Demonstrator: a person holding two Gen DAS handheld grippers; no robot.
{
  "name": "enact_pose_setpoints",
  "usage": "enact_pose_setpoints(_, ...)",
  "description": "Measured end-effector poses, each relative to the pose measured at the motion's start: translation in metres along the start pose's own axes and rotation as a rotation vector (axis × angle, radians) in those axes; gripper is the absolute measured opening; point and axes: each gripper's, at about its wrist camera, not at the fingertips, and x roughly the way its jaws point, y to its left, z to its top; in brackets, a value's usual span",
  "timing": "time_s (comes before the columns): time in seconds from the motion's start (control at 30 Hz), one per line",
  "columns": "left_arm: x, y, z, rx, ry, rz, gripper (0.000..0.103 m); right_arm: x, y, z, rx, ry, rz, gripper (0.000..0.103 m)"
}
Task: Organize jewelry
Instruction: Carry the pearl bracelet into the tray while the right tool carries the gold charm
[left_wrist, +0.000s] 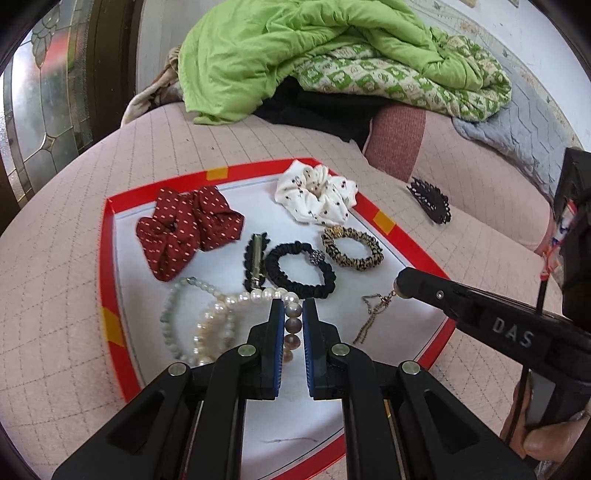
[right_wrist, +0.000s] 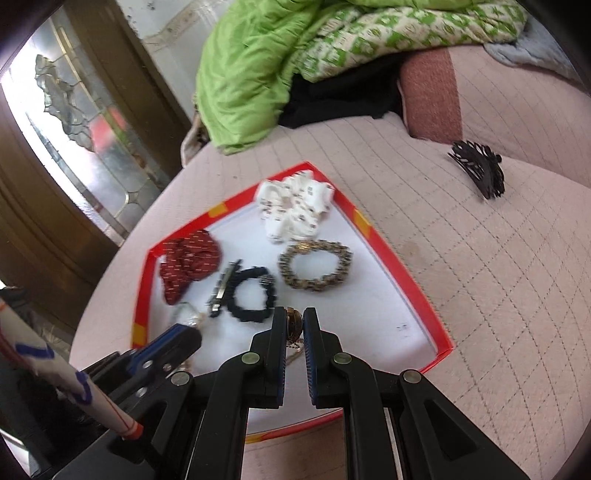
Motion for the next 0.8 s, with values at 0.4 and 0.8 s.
enact_pose_setpoints(0.4,0.018,-0.008,0.0,0.009,0.042,0.0,0.009,0.016,-0.026,0.002,0.037,0.027,-0.048,0.01)
enact_pose_setpoints(0.8,0.022,-0.008,-0.001,0.011,0.058,0.015,0.009,0.024,-0.027,0.002,0.026,0.037,-0.07,0.01)
